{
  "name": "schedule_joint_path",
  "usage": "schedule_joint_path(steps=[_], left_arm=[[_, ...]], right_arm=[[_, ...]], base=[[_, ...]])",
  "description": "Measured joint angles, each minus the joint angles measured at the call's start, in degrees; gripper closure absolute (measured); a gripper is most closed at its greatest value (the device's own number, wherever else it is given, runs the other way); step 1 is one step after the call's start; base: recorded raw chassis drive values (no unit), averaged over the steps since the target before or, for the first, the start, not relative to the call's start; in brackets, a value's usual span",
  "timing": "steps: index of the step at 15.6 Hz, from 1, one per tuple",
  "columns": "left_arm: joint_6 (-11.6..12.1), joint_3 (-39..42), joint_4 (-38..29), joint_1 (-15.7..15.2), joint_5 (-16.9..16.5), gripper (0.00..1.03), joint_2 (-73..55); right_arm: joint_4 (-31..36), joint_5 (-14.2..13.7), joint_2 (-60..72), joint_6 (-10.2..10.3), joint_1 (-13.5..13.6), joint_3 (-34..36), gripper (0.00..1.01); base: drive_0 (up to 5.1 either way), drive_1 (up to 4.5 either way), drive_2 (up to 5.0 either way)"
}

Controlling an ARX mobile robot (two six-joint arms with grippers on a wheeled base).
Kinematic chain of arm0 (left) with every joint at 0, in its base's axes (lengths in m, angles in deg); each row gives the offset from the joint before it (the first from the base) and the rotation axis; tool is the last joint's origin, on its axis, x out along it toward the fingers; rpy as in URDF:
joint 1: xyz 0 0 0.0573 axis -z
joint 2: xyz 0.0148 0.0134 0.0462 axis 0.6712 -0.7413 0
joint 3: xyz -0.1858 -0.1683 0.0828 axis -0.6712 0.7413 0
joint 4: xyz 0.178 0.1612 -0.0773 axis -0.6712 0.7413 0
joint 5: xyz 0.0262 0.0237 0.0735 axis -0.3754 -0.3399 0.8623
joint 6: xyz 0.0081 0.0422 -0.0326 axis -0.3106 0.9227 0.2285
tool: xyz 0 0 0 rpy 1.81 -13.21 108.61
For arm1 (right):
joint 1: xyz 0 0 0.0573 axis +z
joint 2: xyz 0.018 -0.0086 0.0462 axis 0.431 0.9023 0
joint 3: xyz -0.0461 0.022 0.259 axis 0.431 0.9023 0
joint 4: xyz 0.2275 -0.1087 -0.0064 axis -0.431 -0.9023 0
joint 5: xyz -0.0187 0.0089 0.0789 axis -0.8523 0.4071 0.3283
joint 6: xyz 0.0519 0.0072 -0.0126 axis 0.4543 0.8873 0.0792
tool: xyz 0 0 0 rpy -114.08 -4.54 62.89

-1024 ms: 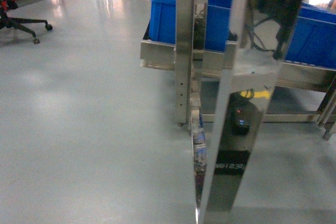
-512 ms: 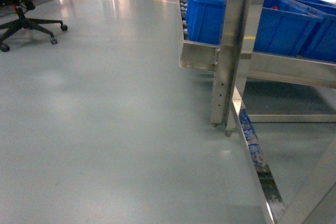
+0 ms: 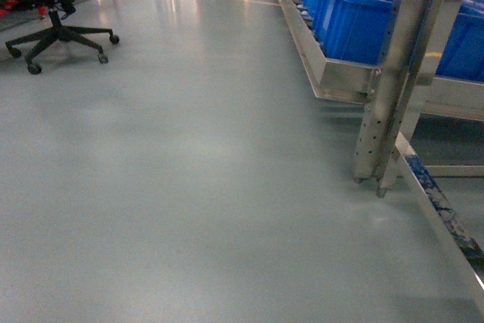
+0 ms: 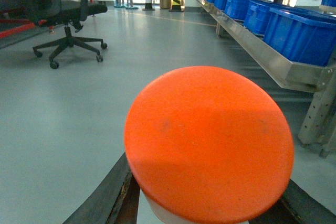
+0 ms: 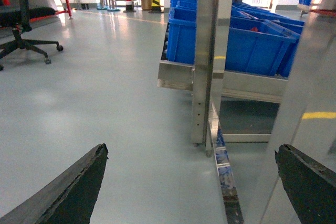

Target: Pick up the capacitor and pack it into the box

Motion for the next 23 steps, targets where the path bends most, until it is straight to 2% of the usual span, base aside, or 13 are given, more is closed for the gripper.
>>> schedule_joint_path(steps=[23], left_arm=[[0.0,0.0,-0.1,0.0,0.0,0.59,0.0]], right_arm=[[-0.2,0.0,0.0,0.0,0.0,0.0,0.03]], base=[[-5.0,2.37,2.4]])
